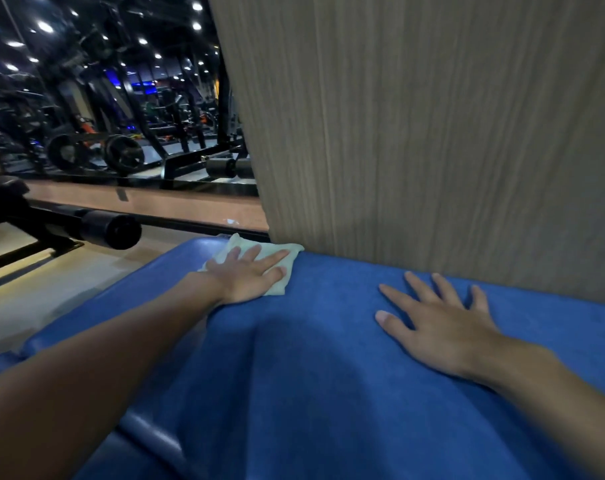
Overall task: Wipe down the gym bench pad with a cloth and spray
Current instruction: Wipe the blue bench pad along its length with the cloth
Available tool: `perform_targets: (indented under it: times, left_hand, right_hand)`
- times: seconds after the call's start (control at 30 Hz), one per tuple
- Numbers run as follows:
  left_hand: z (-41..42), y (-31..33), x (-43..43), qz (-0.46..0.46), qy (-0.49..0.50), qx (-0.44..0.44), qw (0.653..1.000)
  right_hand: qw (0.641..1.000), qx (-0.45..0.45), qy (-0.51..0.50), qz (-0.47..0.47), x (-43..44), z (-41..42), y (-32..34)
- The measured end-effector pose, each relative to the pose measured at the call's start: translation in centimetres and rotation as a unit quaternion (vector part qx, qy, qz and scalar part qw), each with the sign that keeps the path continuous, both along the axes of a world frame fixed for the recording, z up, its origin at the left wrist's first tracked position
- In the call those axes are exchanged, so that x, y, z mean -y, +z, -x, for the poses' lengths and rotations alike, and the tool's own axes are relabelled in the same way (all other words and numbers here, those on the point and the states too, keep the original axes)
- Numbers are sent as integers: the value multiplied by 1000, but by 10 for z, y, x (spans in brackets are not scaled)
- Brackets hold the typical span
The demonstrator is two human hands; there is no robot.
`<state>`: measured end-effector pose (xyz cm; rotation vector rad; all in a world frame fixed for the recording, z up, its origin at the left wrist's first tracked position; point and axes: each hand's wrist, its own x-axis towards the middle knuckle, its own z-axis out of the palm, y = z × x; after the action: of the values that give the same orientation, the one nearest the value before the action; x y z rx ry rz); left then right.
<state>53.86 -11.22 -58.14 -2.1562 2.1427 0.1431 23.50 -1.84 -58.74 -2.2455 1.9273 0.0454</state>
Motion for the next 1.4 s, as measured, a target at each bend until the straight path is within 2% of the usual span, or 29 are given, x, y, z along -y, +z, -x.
perform_targets:
  times: [0.2,0.43,0.63,0.77,1.0,1.1,1.17,1.27,1.4]
  left_hand:
    - [50,-2,-16,-1,-14,6,1000]
    - [121,-4,-37,3,-43,-6,999]
    - [177,-2,-53,1,-62,-11,998]
    - [214,-3,-65,6,-89,-11,996]
    - [289,-1,-86,5,-142,-13,990]
    - [293,-1,-90,23,-169,-37,985]
    - [278,4,-92,63,-171,-86,979]
    - [242,10,-92,111,-141,-136,974]
    - [201,7,-90,92,-118,-135,980]
  right_hand:
    - [998,49,28,22,-7,28,9]
    - [998,-23,-63,-6,-30,118,8]
    - [998,50,-24,31,-43,130,3]
    - [997,46,3,55,-63,159,4]
    - [995,48,-71,42,-90,212,9]
    - [995,28,-77,55,-90,207,15]
    - [993,34,-66,95,-82,191,19]
    - [984,97,-20,149,-59,154,25]
    - [977,150,5,151,-20,88,31]
